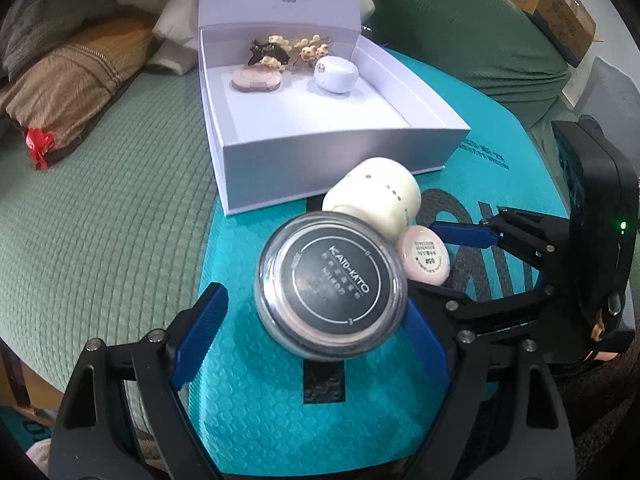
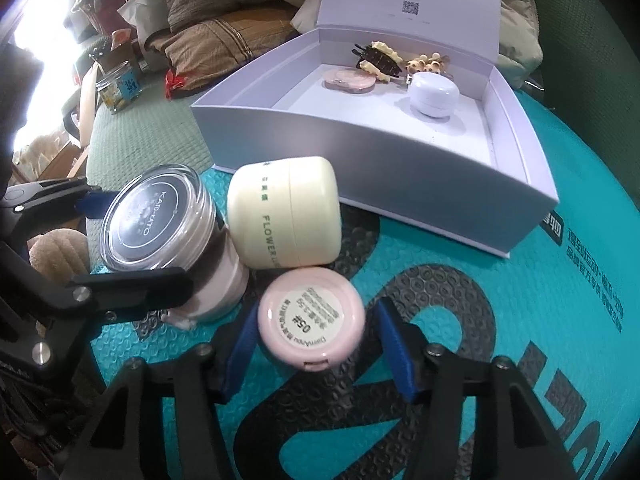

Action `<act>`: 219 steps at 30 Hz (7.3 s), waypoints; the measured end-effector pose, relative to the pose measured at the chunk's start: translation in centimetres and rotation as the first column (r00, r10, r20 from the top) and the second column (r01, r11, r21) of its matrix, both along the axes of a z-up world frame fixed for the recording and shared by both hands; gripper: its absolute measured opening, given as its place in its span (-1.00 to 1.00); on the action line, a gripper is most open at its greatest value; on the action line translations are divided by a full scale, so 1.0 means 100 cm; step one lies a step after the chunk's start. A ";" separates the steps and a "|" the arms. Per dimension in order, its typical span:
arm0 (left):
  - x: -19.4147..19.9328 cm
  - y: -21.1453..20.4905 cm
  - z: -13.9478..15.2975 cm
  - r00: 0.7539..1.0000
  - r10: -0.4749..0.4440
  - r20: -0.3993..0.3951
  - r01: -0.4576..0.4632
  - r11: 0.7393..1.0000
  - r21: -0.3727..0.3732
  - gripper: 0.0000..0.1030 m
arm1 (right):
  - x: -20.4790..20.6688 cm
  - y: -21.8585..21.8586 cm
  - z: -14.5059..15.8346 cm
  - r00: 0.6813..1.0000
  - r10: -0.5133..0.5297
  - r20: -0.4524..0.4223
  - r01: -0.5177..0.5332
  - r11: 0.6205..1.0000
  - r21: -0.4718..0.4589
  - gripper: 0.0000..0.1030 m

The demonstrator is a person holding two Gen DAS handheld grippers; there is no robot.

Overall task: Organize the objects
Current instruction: 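Grasp the black-lidded jar with left tool while right tool grasps pink compact, then lift the black-lidded jar and pink compact and carry them over the box, then lower the black-lidded jar into the box with left tool while right tool lowers compact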

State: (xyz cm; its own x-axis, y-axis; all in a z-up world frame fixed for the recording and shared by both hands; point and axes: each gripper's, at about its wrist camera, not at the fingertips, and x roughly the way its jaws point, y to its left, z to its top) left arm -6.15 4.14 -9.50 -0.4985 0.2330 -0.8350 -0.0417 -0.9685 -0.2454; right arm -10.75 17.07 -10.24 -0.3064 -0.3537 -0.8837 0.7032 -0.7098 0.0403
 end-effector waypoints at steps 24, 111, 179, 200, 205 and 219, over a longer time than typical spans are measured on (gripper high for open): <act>0.010 -0.005 0.002 0.998 0.060 0.010 -0.060 0.996 0.066 0.36 | 0.011 0.016 0.005 1.000 -0.028 0.004 0.028 0.999 0.023 0.01; -0.096 0.001 0.065 0.999 -0.017 -0.037 0.014 0.997 -0.081 0.36 | -0.100 -0.001 0.092 0.994 0.039 -0.097 -0.047 0.995 -0.083 0.01; -0.195 0.017 -0.001 0.959 -0.253 0.126 0.277 0.928 -0.250 0.37 | -0.178 -0.046 0.012 0.988 0.151 -0.030 -0.149 0.987 0.057 0.01; -0.202 0.010 0.006 0.966 -0.220 0.138 0.248 0.937 -0.244 0.31 | -0.179 -0.041 0.019 0.996 0.080 -0.040 -0.078 0.996 0.030 0.01; -0.199 0.008 0.009 0.971 -0.202 0.129 0.229 0.943 -0.242 0.31 | -0.176 -0.034 0.018 0.996 0.078 -0.050 -0.076 0.996 0.044 0.01; -0.193 0.012 0.019 0.987 -0.131 0.090 0.147 0.968 -0.204 0.31 | -0.175 -0.037 0.020 0.995 0.058 -0.083 -0.054 0.998 0.043 0.01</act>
